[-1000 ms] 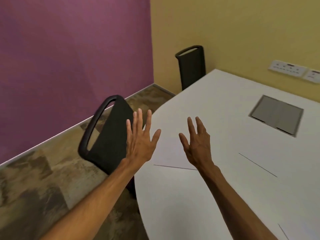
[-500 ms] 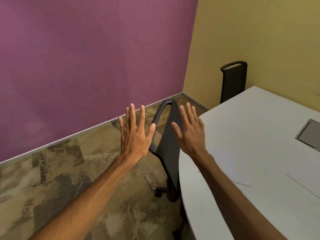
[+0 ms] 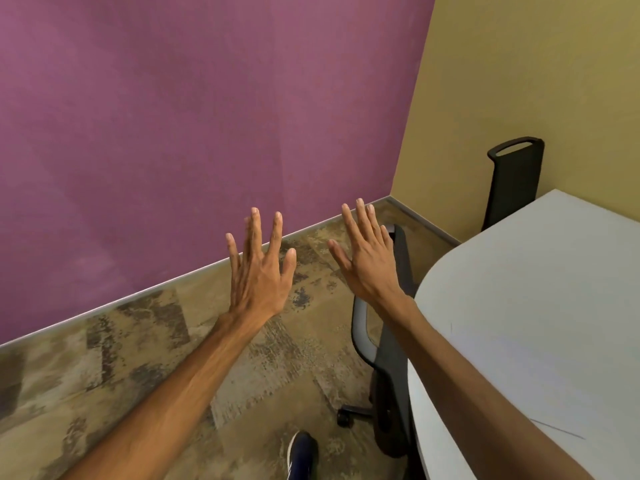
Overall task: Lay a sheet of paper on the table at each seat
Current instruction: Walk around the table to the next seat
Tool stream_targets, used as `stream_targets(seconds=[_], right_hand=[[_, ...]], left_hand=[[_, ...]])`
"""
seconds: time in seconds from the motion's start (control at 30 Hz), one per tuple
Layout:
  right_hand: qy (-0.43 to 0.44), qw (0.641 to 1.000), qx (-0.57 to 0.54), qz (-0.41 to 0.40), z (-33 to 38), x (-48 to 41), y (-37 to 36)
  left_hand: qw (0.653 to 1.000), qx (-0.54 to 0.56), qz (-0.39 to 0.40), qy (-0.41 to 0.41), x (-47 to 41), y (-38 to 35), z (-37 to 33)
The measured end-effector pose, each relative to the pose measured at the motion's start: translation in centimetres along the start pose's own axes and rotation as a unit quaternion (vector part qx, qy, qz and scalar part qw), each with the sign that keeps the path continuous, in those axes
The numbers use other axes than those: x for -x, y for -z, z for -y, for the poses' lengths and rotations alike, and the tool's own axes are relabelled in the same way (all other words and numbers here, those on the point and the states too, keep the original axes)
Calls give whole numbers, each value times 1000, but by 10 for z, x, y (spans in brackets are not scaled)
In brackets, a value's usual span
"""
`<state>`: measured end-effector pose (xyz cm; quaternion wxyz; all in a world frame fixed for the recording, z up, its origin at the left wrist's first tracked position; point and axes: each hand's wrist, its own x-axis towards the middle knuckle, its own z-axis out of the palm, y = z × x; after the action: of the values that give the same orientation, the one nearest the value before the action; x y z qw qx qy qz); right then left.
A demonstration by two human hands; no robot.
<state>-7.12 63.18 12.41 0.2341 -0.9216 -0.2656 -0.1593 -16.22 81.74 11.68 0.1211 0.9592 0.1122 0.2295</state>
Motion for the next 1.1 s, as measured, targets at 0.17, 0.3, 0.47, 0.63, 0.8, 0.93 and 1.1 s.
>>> stream_targets(seconds=[0.17,0.3,0.47,0.63,0.8,0.93,1.1], right_hand=[[-27,999,-20,-11,-20,-61,-42],[-73,997,-28,-11,-39,-114,-66],[-113,993,-23,-10,-59,-166,-84],[-143,990,7,-9,-85,-204,-97],[-187,982,26,-21,-122,-244,-114],[-227,971,58,-35,-159,-281,-132],[-294,950,85,-67,-203,-328,-140]], left_hand=[[999,9,27,-17,-69,-33,34],[998,18,47,-36,-129,-63,51],[994,22,73,-76,-198,-94,59],[988,46,101,-110,-262,-126,55],[979,55,117,-158,-333,-171,40],[968,69,128,-205,-396,-213,27],[949,82,155,-262,-477,-259,0]])
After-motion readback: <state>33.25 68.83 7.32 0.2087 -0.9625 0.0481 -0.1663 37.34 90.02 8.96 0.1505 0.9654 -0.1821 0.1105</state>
